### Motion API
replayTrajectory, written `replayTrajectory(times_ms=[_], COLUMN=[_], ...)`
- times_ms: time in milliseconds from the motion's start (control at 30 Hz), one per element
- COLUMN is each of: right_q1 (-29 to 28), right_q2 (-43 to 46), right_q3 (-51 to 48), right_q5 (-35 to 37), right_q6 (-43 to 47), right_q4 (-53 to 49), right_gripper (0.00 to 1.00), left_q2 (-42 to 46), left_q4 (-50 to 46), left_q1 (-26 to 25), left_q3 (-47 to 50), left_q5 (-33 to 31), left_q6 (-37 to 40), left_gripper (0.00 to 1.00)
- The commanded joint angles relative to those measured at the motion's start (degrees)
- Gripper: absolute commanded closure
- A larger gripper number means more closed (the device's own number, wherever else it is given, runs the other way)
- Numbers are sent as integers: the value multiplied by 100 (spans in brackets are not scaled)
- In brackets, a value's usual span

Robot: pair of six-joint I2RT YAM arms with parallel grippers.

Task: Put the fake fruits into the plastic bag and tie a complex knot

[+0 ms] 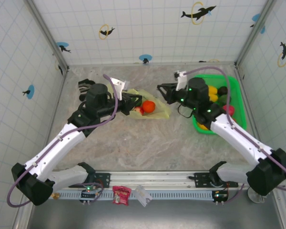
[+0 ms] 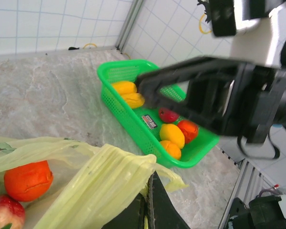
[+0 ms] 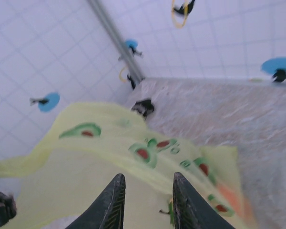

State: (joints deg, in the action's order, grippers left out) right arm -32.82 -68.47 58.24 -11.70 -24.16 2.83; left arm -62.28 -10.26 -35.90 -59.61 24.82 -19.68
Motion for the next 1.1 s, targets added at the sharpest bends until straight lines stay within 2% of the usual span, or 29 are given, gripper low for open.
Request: replayTrajectory(times_ms=[0, 67, 133, 200, 267, 400, 633, 767, 900, 1067], right_q1=[710, 1401, 1915, 2233, 2581, 3059, 3311, 3451, 3631, 3633], right_q2=[351, 401, 381, 351, 232, -258, -1527, -2294, -3078, -3627], right_q3=[-268, -423, -592, -777, -892, -904, -390, -49, 165, 447], right_q5=[199, 713, 1168, 1798, 2040, 1797, 1681, 1530, 1061, 1065], right_q6=[-428, -1099, -1868, -2750, -3539, -4393, -5465, -5759, -6154, -6285], right_q4=[-229, -469, -692, -926, -1105, -1138, -1267, -1132, -713, -608], right_gripper=[63, 62, 54, 54, 54, 52, 44, 41, 39, 37], left_q2=[67, 82, 79, 82, 82, 93, 51, 50, 36, -1], left_q4=[64, 92, 117, 140, 148, 151, 106, 78, 55, -33], left_q1=[31, 30, 25, 30, 27, 30, 30, 29, 30, 30], left_q3=[55, 55, 55, 58, 64, 57, -38, -33, -58, -146], left_q5=[72, 92, 113, 141, 163, 201, 247, 234, 189, 165], left_q6=[-87, -97, -106, -101, -94, -71, -93, -106, -99, -99], left_gripper=[100, 100, 100, 100, 100, 100, 100, 100, 100, 100])
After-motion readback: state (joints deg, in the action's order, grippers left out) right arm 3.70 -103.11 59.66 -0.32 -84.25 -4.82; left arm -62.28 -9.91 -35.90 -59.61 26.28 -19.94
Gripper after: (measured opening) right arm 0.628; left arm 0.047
